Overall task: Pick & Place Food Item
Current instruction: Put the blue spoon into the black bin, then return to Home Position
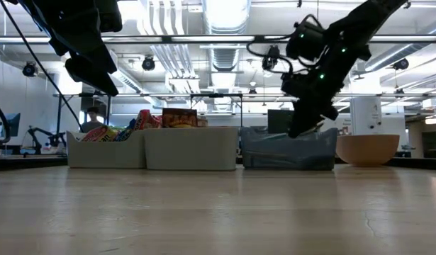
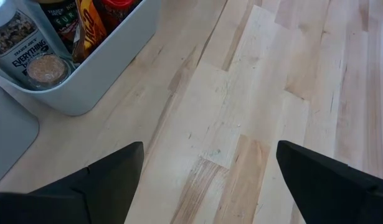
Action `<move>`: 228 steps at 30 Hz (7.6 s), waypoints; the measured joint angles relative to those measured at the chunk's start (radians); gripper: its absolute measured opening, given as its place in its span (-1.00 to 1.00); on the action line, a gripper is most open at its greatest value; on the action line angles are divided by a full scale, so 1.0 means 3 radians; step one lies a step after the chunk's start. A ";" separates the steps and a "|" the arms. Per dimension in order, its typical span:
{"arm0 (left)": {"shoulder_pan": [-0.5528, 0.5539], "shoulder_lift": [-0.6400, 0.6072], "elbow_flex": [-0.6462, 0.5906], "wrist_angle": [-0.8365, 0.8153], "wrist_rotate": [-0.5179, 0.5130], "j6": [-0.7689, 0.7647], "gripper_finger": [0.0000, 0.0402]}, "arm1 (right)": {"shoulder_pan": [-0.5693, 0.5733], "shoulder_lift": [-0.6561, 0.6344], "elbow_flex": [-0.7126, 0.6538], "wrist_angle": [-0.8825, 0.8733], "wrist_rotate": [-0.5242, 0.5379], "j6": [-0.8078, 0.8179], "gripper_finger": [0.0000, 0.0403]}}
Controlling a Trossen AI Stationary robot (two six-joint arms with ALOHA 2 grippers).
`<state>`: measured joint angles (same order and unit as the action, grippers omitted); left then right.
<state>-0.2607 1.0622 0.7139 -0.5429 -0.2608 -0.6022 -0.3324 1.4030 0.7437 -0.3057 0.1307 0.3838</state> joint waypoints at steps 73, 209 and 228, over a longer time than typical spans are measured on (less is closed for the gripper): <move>0.0001 0.0000 0.0000 -0.0001 -0.0001 0.0003 0.84 | -0.0089 0.0345 0.0103 0.0030 -0.0297 -0.0177 0.47; 0.0615 -0.3314 -0.2075 0.0972 -0.0302 0.1209 0.84 | 0.0781 -0.4343 -0.2450 0.1282 -0.1036 -0.0325 0.47; 0.0615 -0.3314 -0.2075 0.0965 -0.0301 0.1202 0.84 | 0.0781 -0.4208 -0.2449 0.1284 -0.1039 -0.0381 0.47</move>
<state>-0.0761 0.0681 0.0914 -0.2535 -0.3511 -0.2417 -0.0982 0.1406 0.0090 0.0795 -0.1810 0.2695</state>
